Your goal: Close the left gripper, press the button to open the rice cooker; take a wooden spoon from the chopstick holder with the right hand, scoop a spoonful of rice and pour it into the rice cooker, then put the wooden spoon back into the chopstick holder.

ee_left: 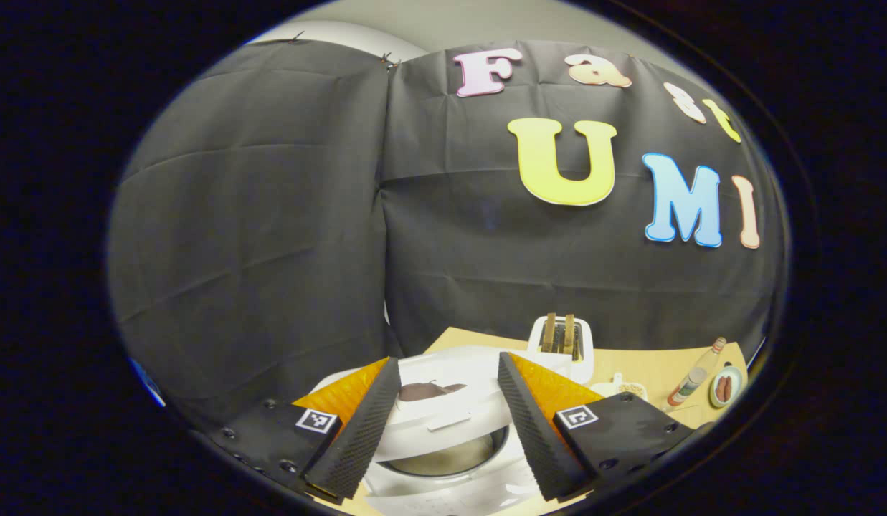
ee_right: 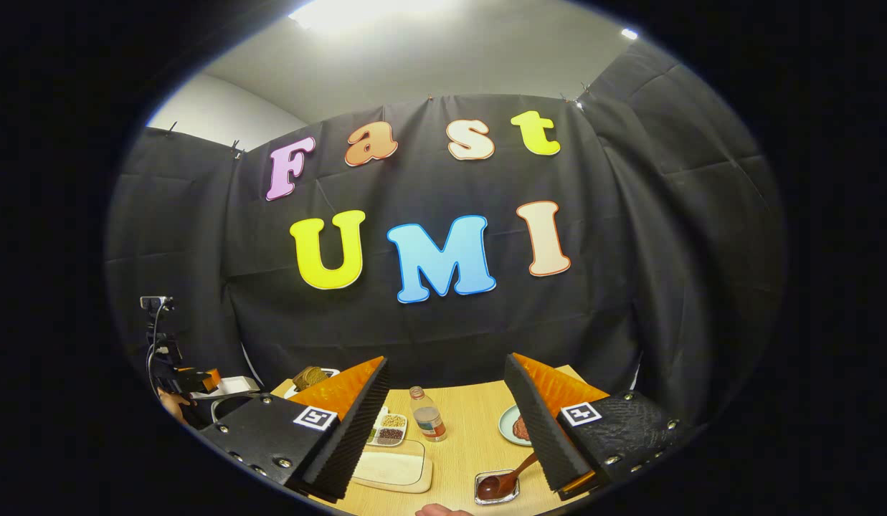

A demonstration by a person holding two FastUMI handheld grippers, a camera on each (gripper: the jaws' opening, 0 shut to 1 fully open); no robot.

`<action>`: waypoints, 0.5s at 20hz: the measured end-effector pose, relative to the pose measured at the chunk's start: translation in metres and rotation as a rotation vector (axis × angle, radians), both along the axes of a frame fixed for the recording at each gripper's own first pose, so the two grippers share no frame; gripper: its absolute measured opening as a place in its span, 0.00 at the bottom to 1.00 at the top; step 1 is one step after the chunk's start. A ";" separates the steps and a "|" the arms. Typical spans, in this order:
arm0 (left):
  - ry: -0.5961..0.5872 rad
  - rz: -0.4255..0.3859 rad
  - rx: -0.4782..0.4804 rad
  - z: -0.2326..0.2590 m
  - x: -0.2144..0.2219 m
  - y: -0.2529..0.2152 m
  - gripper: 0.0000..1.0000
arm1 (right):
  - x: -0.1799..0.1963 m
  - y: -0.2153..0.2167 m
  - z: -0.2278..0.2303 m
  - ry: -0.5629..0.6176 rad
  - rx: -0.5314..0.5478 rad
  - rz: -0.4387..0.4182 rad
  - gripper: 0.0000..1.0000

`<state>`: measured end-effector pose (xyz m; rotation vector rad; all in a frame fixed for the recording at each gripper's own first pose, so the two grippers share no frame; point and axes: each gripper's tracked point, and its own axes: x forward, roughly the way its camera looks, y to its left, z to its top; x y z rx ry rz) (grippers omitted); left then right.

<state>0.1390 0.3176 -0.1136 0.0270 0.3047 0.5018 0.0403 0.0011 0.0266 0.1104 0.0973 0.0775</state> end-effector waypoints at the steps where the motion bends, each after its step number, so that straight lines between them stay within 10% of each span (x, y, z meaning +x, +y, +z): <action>1: 0.000 0.003 -0.009 -0.005 -0.003 -0.002 0.96 | -0.001 -0.001 0.001 0.001 -0.003 -0.002 0.98; 10: 0.042 -0.002 -0.088 -0.050 -0.015 -0.017 0.96 | -0.007 0.002 -0.002 0.010 -0.020 -0.010 0.98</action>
